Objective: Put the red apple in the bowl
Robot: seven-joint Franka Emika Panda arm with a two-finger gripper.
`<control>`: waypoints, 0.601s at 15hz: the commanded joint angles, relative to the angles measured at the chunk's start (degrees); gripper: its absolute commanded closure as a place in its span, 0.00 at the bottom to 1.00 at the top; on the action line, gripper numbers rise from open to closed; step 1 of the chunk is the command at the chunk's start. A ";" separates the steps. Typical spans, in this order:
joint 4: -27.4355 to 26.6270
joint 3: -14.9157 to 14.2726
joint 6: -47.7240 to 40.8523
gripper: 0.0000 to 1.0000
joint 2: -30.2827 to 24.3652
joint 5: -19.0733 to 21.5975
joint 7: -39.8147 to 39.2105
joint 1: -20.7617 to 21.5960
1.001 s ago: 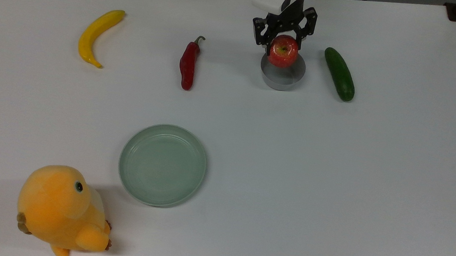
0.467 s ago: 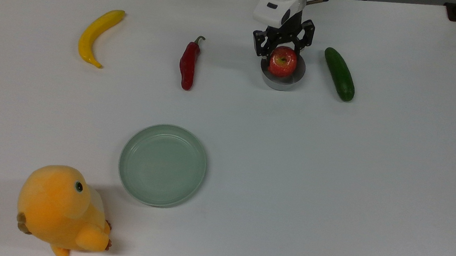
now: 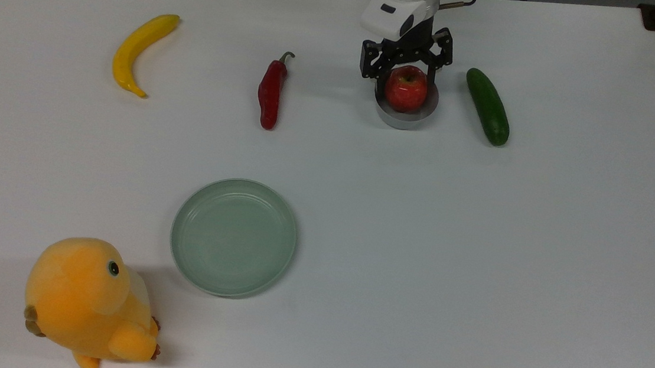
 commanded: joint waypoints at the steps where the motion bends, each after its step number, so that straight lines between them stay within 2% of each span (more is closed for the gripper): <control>1: 6.66 0.59 -11.55 0.00 -1.34 -1.14 2.13 -1.20; 4: 21.93 0.07 -32.27 0.00 -1.78 -1.31 2.13 -3.66; 5: 24.94 -0.63 -36.08 0.00 -2.22 -1.31 2.13 -4.10; 9: 37.34 -7.30 -51.73 0.00 -2.93 -1.31 2.22 -4.20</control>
